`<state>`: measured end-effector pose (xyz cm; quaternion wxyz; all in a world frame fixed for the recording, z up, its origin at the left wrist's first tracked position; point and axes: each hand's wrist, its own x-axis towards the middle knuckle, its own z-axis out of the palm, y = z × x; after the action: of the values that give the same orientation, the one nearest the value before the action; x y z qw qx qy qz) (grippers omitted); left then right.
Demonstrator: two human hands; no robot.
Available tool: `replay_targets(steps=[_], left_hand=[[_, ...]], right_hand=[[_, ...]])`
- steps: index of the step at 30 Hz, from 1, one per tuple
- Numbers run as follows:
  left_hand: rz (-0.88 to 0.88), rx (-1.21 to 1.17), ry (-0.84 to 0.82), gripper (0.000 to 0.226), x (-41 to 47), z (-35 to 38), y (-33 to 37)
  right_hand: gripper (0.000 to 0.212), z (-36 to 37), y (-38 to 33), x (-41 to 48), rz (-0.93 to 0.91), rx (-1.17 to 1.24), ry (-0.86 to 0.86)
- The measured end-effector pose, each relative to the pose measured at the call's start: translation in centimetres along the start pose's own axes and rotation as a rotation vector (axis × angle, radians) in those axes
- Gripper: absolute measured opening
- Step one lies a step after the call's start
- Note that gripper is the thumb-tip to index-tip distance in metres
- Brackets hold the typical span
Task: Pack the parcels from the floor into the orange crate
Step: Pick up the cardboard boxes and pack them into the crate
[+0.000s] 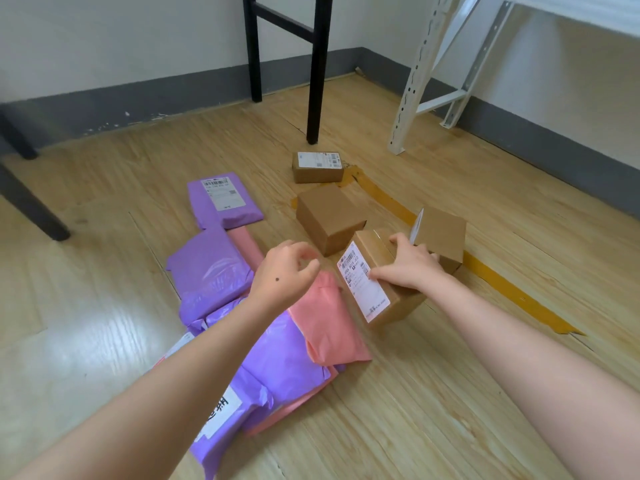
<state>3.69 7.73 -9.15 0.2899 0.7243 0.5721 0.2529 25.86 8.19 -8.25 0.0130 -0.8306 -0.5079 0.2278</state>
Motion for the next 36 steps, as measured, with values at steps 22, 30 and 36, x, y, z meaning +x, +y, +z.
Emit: replay_targets(steps=[22,30,36], left_hand=[[-0.236,-0.652,0.180,0.051,-9.2,-24.8,-7.9],[-0.287,-0.637,0.266,0.050,-20.6,-40.0,-10.9],[-0.471,-0.651,0.460,0.037,-33.2,-48.9,-16.0]], right_hand=[[0.036,0.2,-26.0,-15.0,-0.348,0.861,-0.486],[0.026,1.8,-37.2,-27.6,-0.563,0.915,-0.727],[0.036,6.8,-45.2,-39.7,-0.727,0.852,-0.958]])
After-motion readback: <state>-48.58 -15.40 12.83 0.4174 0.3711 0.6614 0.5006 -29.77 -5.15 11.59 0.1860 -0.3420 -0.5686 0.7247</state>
